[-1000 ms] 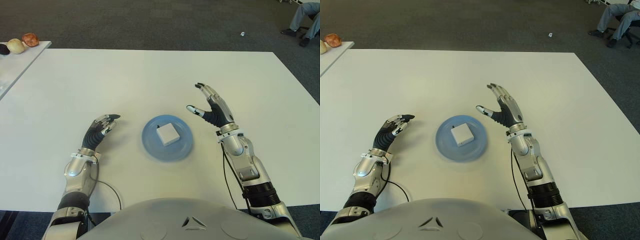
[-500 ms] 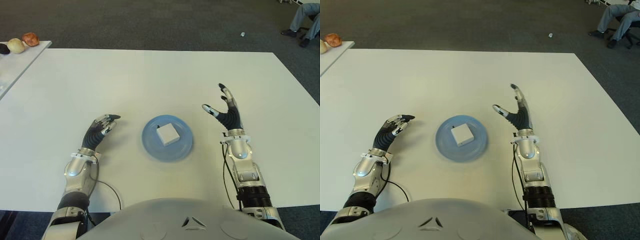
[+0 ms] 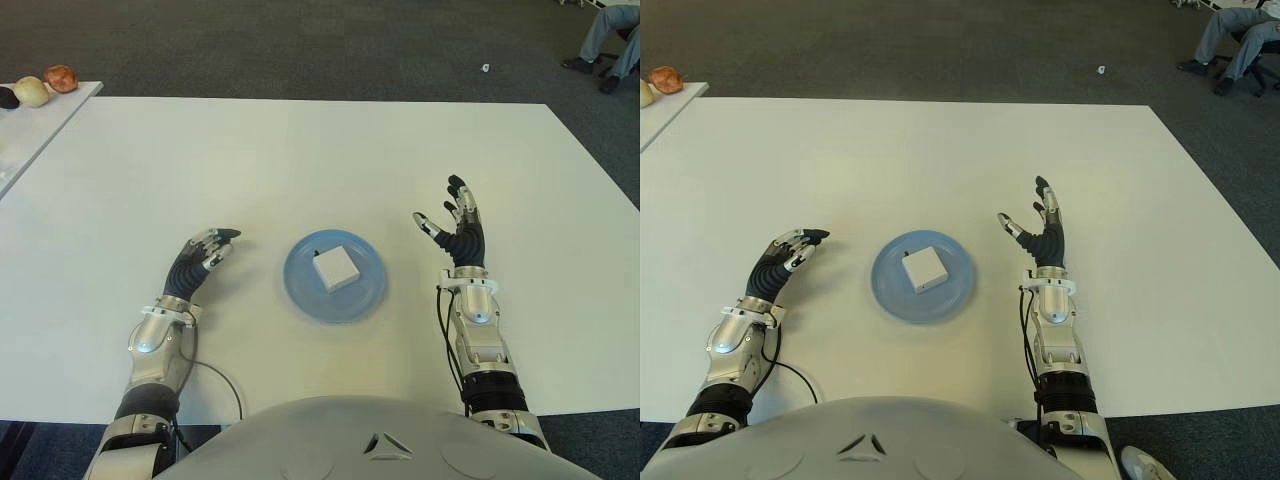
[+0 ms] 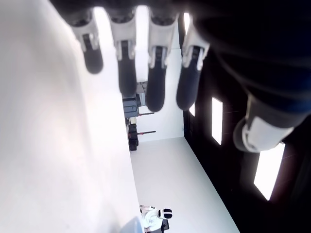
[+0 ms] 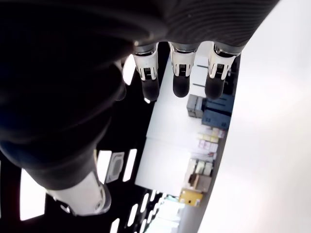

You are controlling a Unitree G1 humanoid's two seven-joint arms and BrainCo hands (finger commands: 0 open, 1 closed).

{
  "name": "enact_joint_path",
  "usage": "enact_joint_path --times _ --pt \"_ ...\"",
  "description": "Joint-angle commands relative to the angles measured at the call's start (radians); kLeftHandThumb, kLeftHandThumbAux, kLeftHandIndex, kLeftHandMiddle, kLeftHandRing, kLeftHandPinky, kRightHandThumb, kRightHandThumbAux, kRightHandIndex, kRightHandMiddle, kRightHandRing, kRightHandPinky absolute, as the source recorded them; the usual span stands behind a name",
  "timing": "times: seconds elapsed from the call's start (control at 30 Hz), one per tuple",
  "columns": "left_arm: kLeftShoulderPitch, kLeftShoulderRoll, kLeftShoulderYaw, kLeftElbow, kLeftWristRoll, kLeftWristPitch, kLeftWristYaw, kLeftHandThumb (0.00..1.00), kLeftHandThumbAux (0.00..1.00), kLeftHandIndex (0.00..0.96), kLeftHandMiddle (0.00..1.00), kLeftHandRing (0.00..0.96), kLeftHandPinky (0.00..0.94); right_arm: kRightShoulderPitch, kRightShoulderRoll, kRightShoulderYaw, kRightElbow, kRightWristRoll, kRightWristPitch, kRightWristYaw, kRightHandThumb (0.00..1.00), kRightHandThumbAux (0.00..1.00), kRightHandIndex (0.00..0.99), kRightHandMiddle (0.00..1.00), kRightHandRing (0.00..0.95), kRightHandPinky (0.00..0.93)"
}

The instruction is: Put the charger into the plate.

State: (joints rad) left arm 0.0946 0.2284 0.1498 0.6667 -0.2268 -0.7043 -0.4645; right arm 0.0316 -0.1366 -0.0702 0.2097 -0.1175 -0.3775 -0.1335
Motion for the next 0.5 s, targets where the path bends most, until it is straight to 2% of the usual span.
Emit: enact_joint_path --times 0.03,0.23,0.5 --pt "0.104 -0.085 -0.034 0.082 0.033 0.015 0.020 0.040 0.544 0.342 0.307 0.236 0.150 -0.014 0.030 -0.015 0.065 0.056 0.009 0.019 0.001 0.830 0.004 0.000 0.000 0.010" --pt "0.102 -0.084 -0.031 0.073 0.020 0.028 0.012 0.045 0.555 0.333 0.305 0.234 0.148 -0.009 0.070 -0.019 0.143 0.092 -0.004 0.033 0.031 0.818 0.020 0.040 0.023 0.065" --pt "0.117 -0.078 -0.040 0.009 0.023 0.076 0.020 0.025 0.543 0.311 0.297 0.224 0.172 0.018 0.098 -0.002 0.196 0.069 -0.018 0.029 0.063 0.809 0.033 0.102 0.082 0.103"
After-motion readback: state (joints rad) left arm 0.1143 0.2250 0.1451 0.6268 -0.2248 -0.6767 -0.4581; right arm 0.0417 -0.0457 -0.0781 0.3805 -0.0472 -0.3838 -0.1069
